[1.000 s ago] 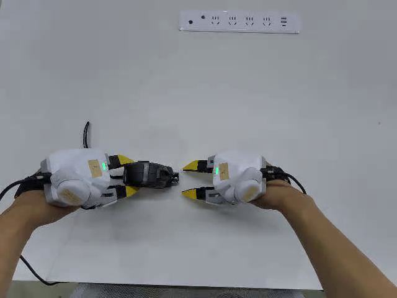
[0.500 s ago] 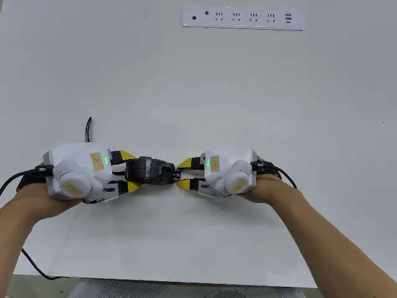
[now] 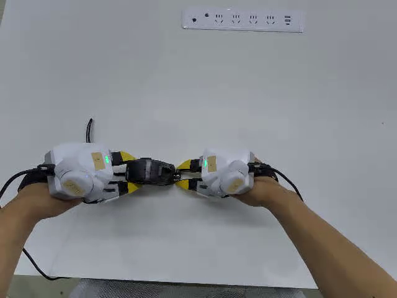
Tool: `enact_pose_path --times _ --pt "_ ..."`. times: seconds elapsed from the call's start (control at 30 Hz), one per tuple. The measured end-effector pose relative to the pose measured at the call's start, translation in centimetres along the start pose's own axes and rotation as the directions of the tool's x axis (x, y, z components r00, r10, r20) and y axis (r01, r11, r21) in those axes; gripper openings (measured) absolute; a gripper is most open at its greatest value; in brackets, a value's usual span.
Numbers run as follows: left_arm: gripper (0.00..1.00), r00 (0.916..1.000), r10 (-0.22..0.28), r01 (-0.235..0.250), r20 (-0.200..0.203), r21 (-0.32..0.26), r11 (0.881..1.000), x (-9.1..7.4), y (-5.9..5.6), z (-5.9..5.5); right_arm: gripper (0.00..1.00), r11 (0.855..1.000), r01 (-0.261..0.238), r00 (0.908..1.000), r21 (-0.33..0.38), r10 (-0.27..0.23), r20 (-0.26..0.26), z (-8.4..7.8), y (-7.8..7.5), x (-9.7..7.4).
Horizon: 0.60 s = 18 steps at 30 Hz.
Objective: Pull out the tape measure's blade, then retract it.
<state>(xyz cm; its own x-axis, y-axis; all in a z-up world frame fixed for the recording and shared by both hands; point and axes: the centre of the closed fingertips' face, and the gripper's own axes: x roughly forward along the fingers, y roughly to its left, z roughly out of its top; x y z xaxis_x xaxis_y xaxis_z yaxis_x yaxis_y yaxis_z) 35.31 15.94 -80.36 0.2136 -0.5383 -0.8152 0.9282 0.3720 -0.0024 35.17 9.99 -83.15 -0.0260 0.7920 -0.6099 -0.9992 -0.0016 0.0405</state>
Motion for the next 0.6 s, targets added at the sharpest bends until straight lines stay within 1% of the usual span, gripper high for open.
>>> enact_pose_path --times 0.13,0.33,0.6 --pt "0.27 1.0 0.0 0.0 -0.003 -0.008 1.0 -0.09 0.1 -0.25 0.1 1.0 -0.002 1.0 -0.005 0.002 -0.002 0.18 -0.03 -0.15" --pt "0.27 1.0 -0.002 0.002 -0.007 -0.013 1.0 -0.19 0.13 -0.33 0.1 1.0 0.0 1.0 -0.023 0.0 -0.004 0.44 -0.05 -0.35" --pt "0.27 0.9998 -0.004 0.004 -0.021 -0.003 1.0 -0.14 0.13 -0.35 0.1 0.999 -0.005 0.9999 -0.032 0.004 -0.011 0.17 -0.04 -0.75"
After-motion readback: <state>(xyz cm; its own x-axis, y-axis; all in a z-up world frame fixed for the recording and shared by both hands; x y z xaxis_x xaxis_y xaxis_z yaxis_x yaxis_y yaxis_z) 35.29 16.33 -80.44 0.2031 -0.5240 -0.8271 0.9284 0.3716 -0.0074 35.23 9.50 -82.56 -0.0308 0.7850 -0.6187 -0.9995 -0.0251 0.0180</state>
